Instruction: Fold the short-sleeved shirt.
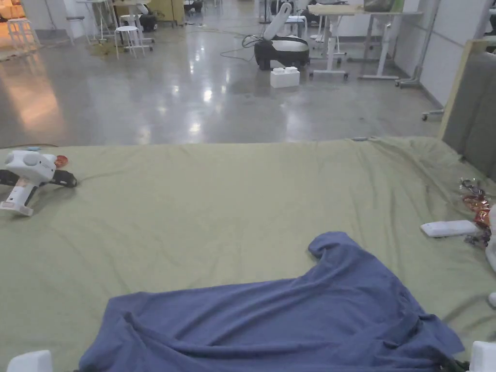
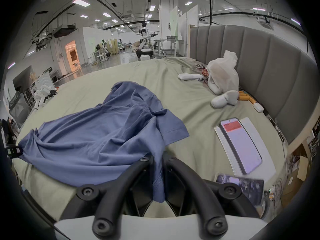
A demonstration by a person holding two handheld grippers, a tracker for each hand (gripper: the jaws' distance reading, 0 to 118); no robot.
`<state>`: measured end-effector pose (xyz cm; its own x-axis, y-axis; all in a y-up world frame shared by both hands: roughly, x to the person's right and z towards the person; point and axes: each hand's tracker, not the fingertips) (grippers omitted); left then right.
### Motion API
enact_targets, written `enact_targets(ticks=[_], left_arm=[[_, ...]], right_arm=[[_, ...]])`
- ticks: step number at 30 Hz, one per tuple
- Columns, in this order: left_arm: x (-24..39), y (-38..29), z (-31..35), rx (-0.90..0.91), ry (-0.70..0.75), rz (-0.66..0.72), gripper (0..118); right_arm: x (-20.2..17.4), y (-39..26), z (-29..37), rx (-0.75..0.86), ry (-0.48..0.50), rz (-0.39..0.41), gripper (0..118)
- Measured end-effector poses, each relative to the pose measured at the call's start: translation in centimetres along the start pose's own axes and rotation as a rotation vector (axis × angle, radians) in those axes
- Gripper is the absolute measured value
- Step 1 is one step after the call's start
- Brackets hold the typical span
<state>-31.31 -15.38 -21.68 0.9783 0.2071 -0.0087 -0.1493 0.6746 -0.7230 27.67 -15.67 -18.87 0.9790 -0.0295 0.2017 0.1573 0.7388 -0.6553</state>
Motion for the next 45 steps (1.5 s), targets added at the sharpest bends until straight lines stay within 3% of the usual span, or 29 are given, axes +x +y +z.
enact_targets(ticks=[9, 10, 12, 13, 14, 16, 19, 24, 31, 33, 35, 36, 38, 45], left_arm=[[-1.0, -7.8, 4.2, -0.054, 0.018, 0.036, 2], [-1.2, -8.0, 4.0, -0.049, 0.018, 0.048, 14], [-1.0, -8.3, 3.8, -0.062, 0.036, 0.049, 61], [-0.8, -8.3, 4.0, -0.062, 0.059, 0.027, 77], [-0.8, -8.2, 4.3, -0.048, 0.067, 0.004, 81], [0.2, -7.7, 6.1, 0.054, 0.083, -0.068, 82], [2.4, -6.8, 9.9, 0.334, 0.19, -0.191, 82], [6.5, -3.7, 16.8, 0.577, 0.099, -0.203, 82], [11.6, -1.9, 22.3, 0.743, 0.09, -0.277, 79], [12.7, -2.1, 22.7, 0.776, 0.102, -0.334, 57], [13.6, -2.3, 22.7, 0.772, 0.113, -0.371, 16], [13.9, -2.4, 22.6, 0.775, 0.109, -0.374, 7], [14.1, -2.5, 22.6, 0.773, 0.078, -0.37, 0], [13.9, -1.8, 22.5, 0.737, 0.026, -0.34, 0]], right_arm=[[0.2, -6.8, 5.7, -0.084, 0.015, 0.006, 7], [0.2, -7.1, 5.6, -0.092, 0.013, 0.0, 9], [0.4, -7.4, 5.0, -0.123, 0.016, -0.016, 44], [0.5, -7.4, 4.8, -0.149, 0.004, -0.019, 57], [0.7, -7.4, 5.0, -0.134, 0.0, -0.023, 59], [1.3, -6.7, 6.0, -0.065, 0.053, -0.074, 59], [0.9, -5.0, 7.8, 0.064, 0.117, -0.072, 59], [-1.6, -1.4, 12.7, 0.306, 0.207, -0.035, 59], [-5.1, 1.8, 18.8, 0.538, 0.241, 0.093, 54], [-6.1, 1.9, 19.7, 0.585, 0.22, 0.147, 32], [-6.9, 1.8, 20.3, 0.607, 0.216, 0.19, 13], [-7.1, 1.7, 20.4, 0.604, 0.223, 0.196, 8], [-7.6, 1.3, 20.6, 0.614, 0.219, 0.218, 0], [-8.0, 0.9, 20.1, 0.583, 0.227, 0.246, 0]])
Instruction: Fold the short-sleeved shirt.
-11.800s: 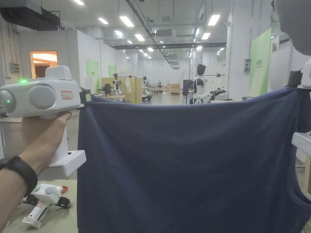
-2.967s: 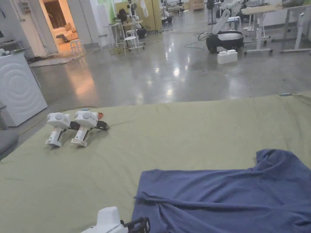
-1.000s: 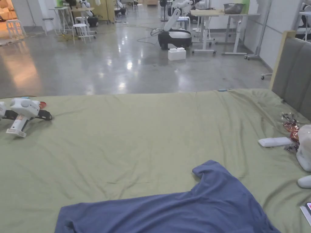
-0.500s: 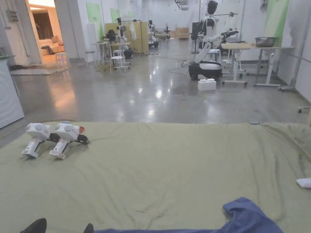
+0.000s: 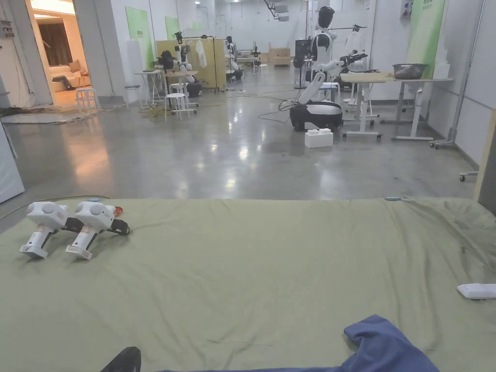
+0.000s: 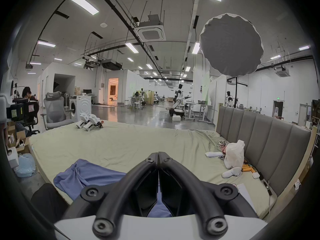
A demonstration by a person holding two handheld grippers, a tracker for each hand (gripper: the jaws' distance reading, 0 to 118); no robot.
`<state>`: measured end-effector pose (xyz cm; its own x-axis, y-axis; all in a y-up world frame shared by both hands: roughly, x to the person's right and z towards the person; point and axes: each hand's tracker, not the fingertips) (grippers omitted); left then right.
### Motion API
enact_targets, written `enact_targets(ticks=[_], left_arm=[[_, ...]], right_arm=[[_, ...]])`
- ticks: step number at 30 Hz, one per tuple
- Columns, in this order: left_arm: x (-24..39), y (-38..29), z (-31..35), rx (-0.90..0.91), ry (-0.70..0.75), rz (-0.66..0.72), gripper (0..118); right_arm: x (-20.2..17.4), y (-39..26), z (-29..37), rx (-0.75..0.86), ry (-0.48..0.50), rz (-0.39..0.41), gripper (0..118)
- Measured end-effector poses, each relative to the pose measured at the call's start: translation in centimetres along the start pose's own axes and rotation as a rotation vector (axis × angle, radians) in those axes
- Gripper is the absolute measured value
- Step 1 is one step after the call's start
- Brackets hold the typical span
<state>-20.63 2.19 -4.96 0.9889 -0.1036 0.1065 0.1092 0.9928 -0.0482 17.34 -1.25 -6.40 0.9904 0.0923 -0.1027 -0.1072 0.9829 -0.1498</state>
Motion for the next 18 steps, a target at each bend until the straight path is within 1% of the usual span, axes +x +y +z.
enact_targets(ticks=[3, 7, 9, 10, 12, 14, 15, 18], left_arm=[[-0.8, -0.1, -0.6, -0.029, -0.01, 0.034, 0], [-2.8, -1.2, -2.8, -0.131, -0.019, 0.134, 0], [-4.3, -2.5, -5.3, -0.251, -0.028, 0.18, 0], [-5.3, -3.6, -6.9, -0.28, -0.028, 0.22, 5], [-7.2, -6.1, -10.5, -0.36, -0.04, 0.3, 34], [-8.9, -8.9, -15.0, -0.475, -0.039, 0.325, 63], [-9.3, -10.0, -17.0, -0.537, -0.022, 0.317, 65], [-10.7, -14.3, -24.1, -0.727, -0.029, 0.327, 65]], right_arm=[[0.1, -0.1, -0.2, -0.01, 0.003, -0.009, 0], [0.4, -0.8, -0.9, -0.045, 0.001, -0.021, 0], [0.7, -1.4, -1.3, -0.075, -0.001, -0.04, 0], [0.9, -1.9, -1.6, -0.097, 0.008, -0.066, 0], [1.3, -2.7, -2.0, -0.134, 0.013, -0.103, 0], [1.6, -3.7, -2.7, -0.181, 0.009, -0.117, 0], [1.8, -4.1, -2.8, -0.196, 0.004, -0.118, 0], [2.5, -5.5, -3.5, -0.261, -0.007, -0.142, 0]])
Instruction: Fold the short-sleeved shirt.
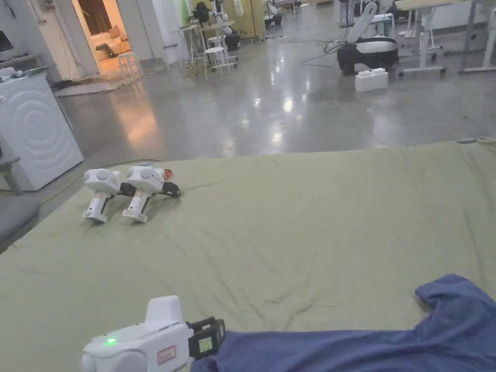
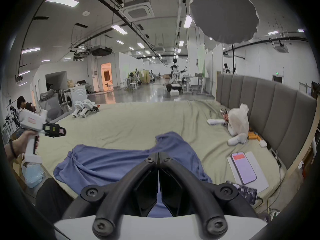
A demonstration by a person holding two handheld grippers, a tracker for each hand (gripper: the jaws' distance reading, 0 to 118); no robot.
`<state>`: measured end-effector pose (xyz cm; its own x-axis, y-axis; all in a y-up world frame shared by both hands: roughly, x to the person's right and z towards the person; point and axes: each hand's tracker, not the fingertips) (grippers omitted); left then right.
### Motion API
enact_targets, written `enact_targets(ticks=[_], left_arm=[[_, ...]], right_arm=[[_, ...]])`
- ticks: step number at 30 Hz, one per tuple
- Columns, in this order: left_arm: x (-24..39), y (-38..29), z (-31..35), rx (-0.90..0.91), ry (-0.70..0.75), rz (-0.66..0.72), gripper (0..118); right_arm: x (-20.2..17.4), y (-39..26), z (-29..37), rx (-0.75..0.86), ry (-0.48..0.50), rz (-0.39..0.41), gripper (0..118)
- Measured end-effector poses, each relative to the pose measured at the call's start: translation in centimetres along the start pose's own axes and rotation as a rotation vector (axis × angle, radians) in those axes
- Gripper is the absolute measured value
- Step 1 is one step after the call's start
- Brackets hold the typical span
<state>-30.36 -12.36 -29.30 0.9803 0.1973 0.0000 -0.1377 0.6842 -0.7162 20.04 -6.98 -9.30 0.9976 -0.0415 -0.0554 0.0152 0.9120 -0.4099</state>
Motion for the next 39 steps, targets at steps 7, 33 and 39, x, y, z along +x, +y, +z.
enact_targets(ticks=[7, 33, 39], left_arm=[[-2.4, 0.4, -10.5, -0.151, 0.114, 0.047, 62], [-1.2, 0.6, -13.6, -0.296, 0.152, -0.027, 3], [-1.4, 0.8, -12.4, -0.278, 0.124, -0.029, 2]], right_arm=[[2.5, -2.2, -1.8, -0.119, -0.065, -0.039, 0], [12.4, -0.6, -33.1, -0.689, -0.151, -0.173, 65], [10.4, 0.8, -30.1, -0.636, -0.114, -0.001, 1]])
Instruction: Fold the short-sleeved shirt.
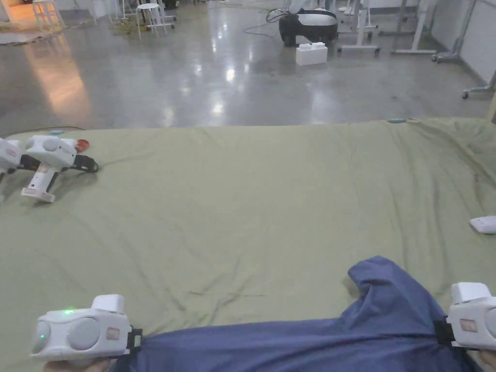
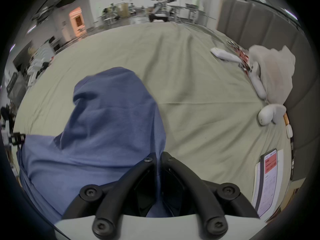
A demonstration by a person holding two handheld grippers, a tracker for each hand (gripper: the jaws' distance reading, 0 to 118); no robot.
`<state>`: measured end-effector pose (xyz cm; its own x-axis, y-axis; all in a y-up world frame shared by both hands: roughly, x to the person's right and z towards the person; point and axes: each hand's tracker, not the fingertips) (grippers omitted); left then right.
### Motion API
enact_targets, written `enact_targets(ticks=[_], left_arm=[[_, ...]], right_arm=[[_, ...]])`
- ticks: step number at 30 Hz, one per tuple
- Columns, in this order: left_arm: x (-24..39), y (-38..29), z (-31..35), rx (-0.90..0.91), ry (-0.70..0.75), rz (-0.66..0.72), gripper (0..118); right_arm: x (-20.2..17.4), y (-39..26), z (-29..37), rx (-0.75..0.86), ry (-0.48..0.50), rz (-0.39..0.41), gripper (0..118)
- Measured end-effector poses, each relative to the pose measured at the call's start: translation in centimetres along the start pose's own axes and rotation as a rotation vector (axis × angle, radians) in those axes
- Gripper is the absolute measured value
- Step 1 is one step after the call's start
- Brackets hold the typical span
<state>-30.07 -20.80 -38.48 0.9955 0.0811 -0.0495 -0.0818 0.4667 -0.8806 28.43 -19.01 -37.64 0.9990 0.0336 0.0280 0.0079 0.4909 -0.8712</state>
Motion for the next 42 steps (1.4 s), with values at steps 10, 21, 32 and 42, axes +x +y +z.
enact_targets(ticks=[10, 21, 32, 42], left_arm=[[-4.8, -10.7, 15.5, 0.215, -0.183, 0.02, 2], [-5.5, -20.5, 14.1, 0.144, -0.186, 0.052, 2], [-5.0, -19.2, 17.9, 0.466, -0.046, 0.016, 77], [4.1, -16.1, 32.8, 0.981, 0.0, -0.166, 77]], right_arm=[[1.6, -11.3, 15.5, 0.259, 0.079, -0.069, 1], [0.1, -23.5, 17.4, 0.176, 0.055, -0.07, 1], [0.6, -22.0, 18.0, 0.22, 0.026, -0.041, 63], [-3.9, -16.4, 28.8, 0.759, 0.1, -0.006, 63]])
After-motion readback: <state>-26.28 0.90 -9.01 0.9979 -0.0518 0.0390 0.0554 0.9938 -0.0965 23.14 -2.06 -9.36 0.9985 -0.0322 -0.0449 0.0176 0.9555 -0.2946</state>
